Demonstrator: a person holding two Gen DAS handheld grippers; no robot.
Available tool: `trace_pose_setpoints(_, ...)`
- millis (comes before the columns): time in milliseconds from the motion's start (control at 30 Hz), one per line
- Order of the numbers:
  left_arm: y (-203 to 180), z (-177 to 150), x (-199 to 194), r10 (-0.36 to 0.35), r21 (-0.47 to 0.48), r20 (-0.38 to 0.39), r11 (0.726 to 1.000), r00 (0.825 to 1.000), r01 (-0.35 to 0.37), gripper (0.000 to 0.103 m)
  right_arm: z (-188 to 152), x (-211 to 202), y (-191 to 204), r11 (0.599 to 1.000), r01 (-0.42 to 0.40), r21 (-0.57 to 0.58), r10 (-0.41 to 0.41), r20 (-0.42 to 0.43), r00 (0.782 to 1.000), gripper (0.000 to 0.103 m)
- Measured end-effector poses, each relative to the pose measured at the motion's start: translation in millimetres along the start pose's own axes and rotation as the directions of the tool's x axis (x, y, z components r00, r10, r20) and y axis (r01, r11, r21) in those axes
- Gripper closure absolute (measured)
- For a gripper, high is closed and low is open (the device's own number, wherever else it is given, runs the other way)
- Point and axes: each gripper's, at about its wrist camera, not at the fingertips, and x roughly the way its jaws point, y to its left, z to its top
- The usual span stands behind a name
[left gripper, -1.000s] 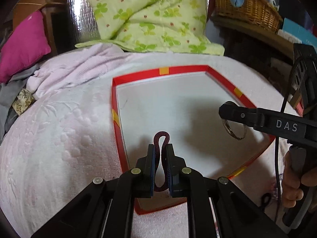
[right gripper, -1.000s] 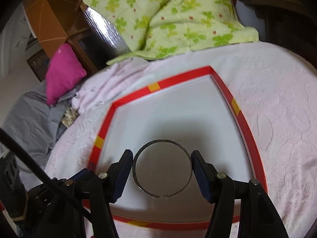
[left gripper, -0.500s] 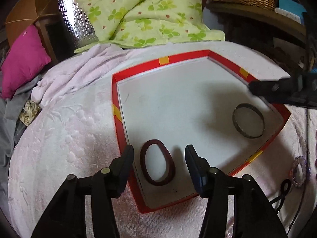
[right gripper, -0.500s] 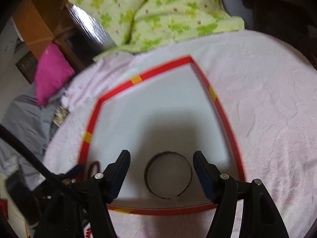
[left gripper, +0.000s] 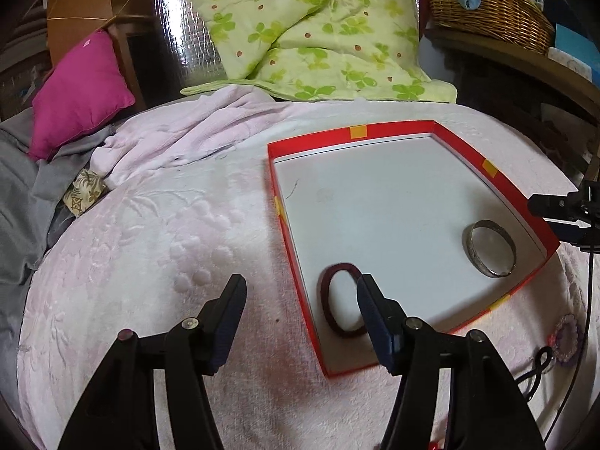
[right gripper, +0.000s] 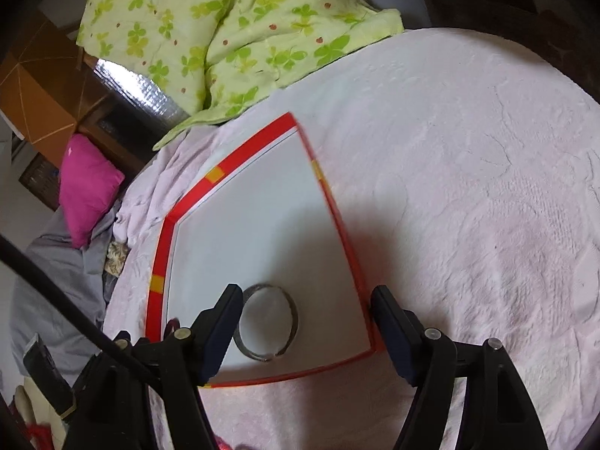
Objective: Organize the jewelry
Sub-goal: 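Lift both grippers out of the box back toward the bracelets, then grasp the red bead bracelet with the left gripper while the right grasps the pink bead bracelet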
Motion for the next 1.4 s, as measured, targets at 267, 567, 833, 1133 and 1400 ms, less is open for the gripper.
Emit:
trace_pose_setpoints(267, 9.7, -15.3, -28.6, -0.01, 0.01, 0.029, 1.0, 1.0, 0.01, 0.041, -14.9, -7.4, 6.6, 0.999, 0.01, -0.033, -0.01, -0.003, 1.0, 0.029)
trace_pose_setpoints(567, 25.2, -47.1, -67.6, -0.134, 0.005, 0.013, 0.991, 0.991, 0.134, 0.041, -41.4, -79.0, -19.8, 0.999, -0.009, -0.052, 0.012, 0.053, 0.999, 0.031)
trace_pose_setpoints(833, 14.0, -81.0, -81.7, -0.268, -0.065, -0.058, 0.962, 0.962, 0.265, 0.041, -78.4, -96.7, -32.3, 0.988, -0.155, -0.014, 0.155, -0.02, 0.988, 0.059)
trace_pose_setpoints(1133, -5.0, -92.3, -78.5, -0.35, -0.034, -0.1, 0.937, 0.931, 0.348, 0.041, -90.9, -68.1, -27.2, 0.988, -0.153, 0.031, 0.156, -0.155, 0.976, 0.067)
trace_pose_setpoints(1400, -27.0, -91.5, -68.4, -0.385, 0.004, -0.144, 0.921, 0.912, 0.389, 0.041, -92.4, -48.4, -31.6, 0.991, -0.109, 0.077, 0.123, -0.205, 0.971, 0.071)
